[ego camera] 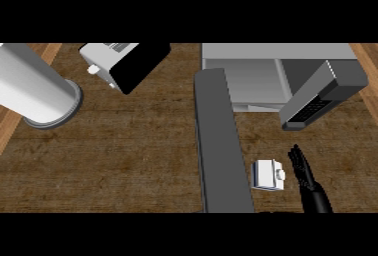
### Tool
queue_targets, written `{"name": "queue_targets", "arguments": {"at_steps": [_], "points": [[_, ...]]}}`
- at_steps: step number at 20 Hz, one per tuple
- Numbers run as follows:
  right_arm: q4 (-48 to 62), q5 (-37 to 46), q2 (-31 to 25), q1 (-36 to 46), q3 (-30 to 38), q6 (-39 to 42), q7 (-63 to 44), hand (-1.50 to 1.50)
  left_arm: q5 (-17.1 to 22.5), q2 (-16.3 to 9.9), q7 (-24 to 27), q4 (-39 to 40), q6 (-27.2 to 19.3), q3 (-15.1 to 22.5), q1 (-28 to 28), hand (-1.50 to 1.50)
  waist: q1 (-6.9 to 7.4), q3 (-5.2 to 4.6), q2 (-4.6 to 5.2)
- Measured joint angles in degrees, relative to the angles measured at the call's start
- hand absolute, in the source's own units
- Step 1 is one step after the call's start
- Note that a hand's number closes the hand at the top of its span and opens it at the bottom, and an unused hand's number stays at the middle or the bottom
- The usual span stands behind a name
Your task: Pick up the milk, place it into the microwave and close the microwave
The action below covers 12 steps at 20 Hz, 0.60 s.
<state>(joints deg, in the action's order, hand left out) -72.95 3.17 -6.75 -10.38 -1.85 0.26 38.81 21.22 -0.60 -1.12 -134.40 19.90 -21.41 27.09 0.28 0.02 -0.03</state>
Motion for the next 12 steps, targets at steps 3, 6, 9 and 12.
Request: {"name": "queue_targets", "arguments": {"at_steps": [3, 6, 9, 12], "points": [[6.3, 1.1, 0.4, 2.4, 1.0, -0.7, 3.9, -1.50, 0.2, 0.2, 0.1, -0.3, 0.2, 0.6, 1.4, -1.50, 0.10, 0.00, 0.00], [12.1, 1.5, 0.9, 5.5, 2.3, -1.6, 6.4, -1.50, 0.8, -0.1, 1.7, 0.5, 0.8, 0.4, 2.5, -1.50, 0.18, 0.00, 0.00], [17.6, 1.8, 0.3, 8.7, 3.8, -1.8, 8.6, -1.50, 2.4, -0.4, 1.4, 0.4, 1.9, -1.6, 3.0, -1.50, 0.23, 0.01, 0.00], [23.6, 2.5, 0.3, 12.0, 4.8, -2.2, 11.7, -1.50, 2.6, -0.5, -0.1, 0.2, 1.5, -1.8, 2.3, -1.50, 0.24, 0.02, 0.03]]}}
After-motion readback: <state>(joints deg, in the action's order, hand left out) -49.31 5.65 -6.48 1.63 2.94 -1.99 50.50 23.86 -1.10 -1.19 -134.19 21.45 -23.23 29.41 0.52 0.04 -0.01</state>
